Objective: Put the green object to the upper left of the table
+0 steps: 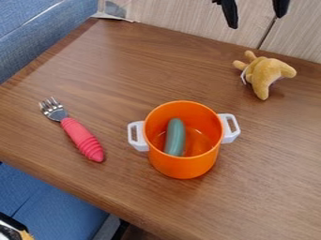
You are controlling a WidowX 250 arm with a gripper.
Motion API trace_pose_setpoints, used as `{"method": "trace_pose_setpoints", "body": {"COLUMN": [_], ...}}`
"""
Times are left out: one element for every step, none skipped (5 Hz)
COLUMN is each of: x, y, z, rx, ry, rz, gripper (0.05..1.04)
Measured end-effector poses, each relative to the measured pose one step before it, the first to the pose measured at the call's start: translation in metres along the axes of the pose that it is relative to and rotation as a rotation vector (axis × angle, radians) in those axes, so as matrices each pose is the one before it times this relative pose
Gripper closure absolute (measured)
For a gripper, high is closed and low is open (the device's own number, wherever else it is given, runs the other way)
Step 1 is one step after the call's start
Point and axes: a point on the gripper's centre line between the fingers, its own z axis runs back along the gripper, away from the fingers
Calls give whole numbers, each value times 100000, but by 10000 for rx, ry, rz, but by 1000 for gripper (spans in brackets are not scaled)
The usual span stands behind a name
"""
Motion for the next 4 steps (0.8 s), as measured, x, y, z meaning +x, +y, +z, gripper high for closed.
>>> {"method": "trace_pose_setpoints", "body": {"x": [-386,-1180,-875,-1744], "y": [460,561,-144,683], "z": [-1456,-434,1434,2132], "rx": [200,28,-237,-130], "ry": [374,373,65,-197], "rz": [92,127,-4,-129], "gripper": [83,83,83,83]}}
